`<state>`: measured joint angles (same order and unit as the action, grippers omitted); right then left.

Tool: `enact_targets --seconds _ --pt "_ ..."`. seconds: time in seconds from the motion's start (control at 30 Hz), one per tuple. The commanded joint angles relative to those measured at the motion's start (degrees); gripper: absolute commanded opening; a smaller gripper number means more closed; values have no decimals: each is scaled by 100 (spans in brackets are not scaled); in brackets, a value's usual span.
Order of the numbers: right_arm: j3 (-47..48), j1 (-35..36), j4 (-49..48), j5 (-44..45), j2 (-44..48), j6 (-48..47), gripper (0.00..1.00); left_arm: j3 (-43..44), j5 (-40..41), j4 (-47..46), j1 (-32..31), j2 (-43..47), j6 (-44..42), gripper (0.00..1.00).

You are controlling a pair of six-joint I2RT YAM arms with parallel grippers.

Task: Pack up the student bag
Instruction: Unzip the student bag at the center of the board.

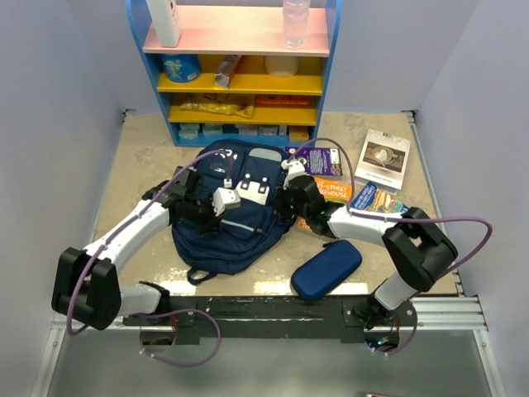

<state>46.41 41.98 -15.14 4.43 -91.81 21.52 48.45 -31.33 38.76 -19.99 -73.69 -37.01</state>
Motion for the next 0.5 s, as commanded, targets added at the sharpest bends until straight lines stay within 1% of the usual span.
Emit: enact_targets --seconds 0.0,0.13,0.2,0.37,0.4,0.43,0.47 --pt "-334 144 -173 -679 330 203 0 376 -268 -1011 223 302 554 0" --pt "-458 223 -463 -1049 462 598 0 289 -400 -1108 223 355 687 0" --pt "-475 389 -508 -1110 488 678 0 236 -374 -1213 223 355 722 0" --pt "-616 601 -517 -1322 699 775 0 51 -67 -1537 215 373 915 0" --pt "-738 627 -525 -1348 752 801 1 -1 -14 -1591 223 382 950 0" --pt "-800 628 -552 -1365 813 819 5 -28 109 -1652 215 399 1029 0" --pt "-870 628 -569 -1348 962 828 7 -54 188 -1775 223 408 1090 0"
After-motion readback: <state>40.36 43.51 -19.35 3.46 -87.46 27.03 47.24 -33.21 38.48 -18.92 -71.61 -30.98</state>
